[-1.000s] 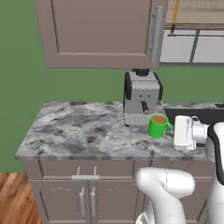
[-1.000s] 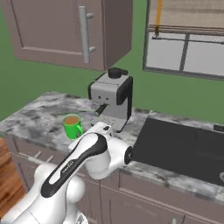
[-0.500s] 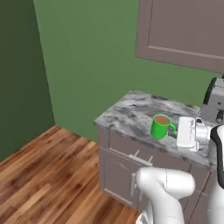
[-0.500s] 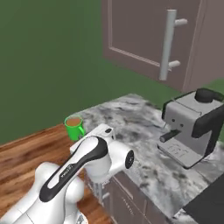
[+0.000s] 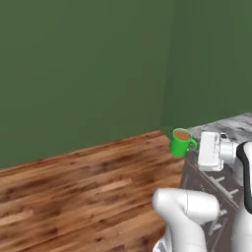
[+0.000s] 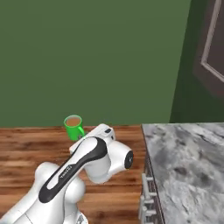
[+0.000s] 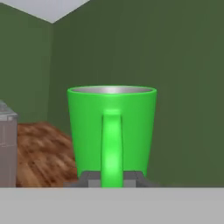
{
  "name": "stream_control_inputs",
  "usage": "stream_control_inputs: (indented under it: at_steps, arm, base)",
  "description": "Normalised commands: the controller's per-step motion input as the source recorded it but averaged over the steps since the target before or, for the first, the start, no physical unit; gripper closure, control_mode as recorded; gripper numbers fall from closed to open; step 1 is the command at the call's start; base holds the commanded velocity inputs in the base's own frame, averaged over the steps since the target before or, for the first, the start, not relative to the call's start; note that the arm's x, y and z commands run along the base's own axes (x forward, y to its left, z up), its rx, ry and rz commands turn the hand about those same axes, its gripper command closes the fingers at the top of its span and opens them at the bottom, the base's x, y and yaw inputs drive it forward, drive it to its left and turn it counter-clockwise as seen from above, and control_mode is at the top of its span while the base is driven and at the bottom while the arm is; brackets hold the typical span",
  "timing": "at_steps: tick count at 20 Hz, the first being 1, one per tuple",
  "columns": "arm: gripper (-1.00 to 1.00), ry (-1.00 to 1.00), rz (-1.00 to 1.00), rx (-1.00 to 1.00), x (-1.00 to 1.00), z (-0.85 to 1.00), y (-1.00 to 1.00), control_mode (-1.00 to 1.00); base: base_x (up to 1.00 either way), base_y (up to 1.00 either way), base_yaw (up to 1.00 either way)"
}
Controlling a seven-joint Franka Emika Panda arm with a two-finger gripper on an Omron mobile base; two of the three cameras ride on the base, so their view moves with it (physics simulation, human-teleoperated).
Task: Pick up the brewed coffee from the coffee machine and place it next to the breakfast plate on the dining counter.
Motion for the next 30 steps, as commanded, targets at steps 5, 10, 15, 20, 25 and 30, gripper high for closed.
stream_control_inputs:
  at_steps: [5, 10, 15, 20, 25, 30]
  arm:
    - [1.0, 0.0, 0.0, 0.0, 0.0, 0.0, 0.0, 1.0]
    - [1.0, 0.0, 0.0, 0.0, 0.0, 0.0, 0.0, 1.0]
    - [1.0, 0.0, 0.0, 0.0, 0.0, 0.0, 0.0, 1.0]
    - [1.0, 0.0, 0.0, 0.0, 0.0, 0.0, 0.0, 1.0]
    - [1.0, 0.0, 0.0, 0.0, 0.0, 0.0, 0.0, 1.0]
    - [1.0, 0.0, 0.0, 0.0, 0.0, 0.0, 0.0, 1.0]
  base:
    - [0.0, 0.32, 0.82]
    - [0.12, 0.24, 0.76]
    - [0.43, 0.12, 0.69]
    - [0.69, 0.01, 0.65]
    - [0.9, 0.0, 0.62]
    - [1.0, -0.01, 0.61]
